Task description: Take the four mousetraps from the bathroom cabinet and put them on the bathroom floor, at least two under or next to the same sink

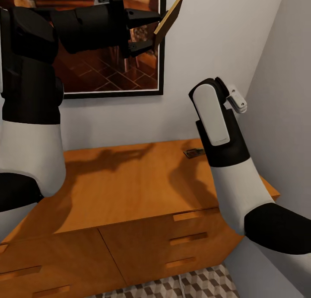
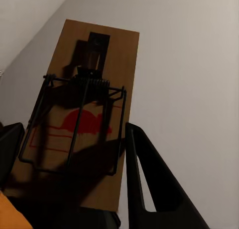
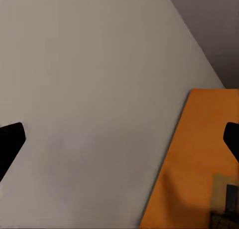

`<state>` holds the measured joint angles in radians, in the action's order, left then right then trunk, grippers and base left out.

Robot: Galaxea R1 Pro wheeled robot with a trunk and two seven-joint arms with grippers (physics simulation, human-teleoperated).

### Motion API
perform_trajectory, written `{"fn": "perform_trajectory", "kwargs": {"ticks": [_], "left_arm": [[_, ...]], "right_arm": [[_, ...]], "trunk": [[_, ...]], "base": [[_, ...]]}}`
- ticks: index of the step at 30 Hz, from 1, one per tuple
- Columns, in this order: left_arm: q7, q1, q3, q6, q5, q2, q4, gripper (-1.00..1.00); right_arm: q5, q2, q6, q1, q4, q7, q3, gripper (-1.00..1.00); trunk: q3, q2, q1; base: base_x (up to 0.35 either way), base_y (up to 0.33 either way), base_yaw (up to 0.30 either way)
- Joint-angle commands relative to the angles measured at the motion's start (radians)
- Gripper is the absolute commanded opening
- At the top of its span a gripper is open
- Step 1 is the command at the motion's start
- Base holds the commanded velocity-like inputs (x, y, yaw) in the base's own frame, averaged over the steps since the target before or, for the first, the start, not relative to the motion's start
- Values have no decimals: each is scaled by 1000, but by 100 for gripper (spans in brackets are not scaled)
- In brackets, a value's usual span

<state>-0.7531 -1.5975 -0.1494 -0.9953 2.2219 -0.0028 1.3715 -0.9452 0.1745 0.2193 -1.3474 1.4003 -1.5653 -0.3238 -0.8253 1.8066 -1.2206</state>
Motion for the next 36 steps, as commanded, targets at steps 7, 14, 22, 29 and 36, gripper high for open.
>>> {"fn": "perform_trajectory", "kwargs": {"ticks": [7,14,22,29,36], "left_arm": [[-9,-1,-32,0,8,6,-6,-100],[-9,-1,-37,-1,9,10,-5,-100],[-8,-1,-37,2,10,11,-5,-100],[-6,0,-36,6,11,32,-5,-100],[-3,0,-36,7,13,41,-5,-100]], "right_arm": [[-7,0,1,-1,2,-5,-13,100],[-5,0,0,-1,3,-5,-14,100],[-4,0,0,-1,3,-5,-14,100],[-4,0,1,-1,3,-5,-14,100],[-5,0,2,-1,3,-5,-14,100]], "trunk": [[-1,0,0],[-1,0,0],[-1,0,0],[-1,0,0],[-1,0,0]], "base": [[0,0,0],[-19,0,0],[-8,0,0],[0,0,0],[0,0,0]]}}
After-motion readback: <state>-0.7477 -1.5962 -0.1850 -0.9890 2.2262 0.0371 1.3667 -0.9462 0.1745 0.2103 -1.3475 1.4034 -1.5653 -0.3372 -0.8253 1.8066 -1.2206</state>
